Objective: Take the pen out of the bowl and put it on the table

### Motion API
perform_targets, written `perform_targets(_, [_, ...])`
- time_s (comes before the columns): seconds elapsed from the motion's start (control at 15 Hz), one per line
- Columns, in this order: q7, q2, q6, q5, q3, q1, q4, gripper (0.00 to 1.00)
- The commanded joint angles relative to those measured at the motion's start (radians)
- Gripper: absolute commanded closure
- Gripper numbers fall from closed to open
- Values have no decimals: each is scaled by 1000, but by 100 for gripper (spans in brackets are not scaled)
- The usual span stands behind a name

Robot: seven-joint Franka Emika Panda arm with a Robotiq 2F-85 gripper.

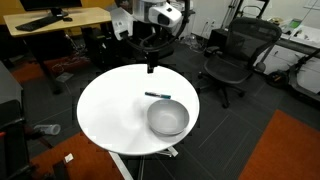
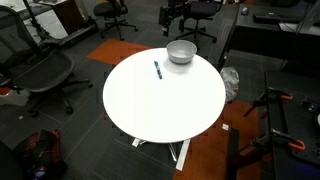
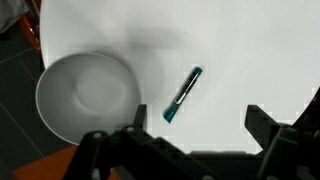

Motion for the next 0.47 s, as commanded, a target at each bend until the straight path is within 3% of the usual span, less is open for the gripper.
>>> perform_targets(0.0, [-81, -58, -35, 23, 13, -29, -51, 0])
perform_targets(0.07, [-35, -13, -11, 0, 3, -13, -9, 0])
perform_targets(0.4, [-54, -20, -15, 1, 3, -19, -20, 0])
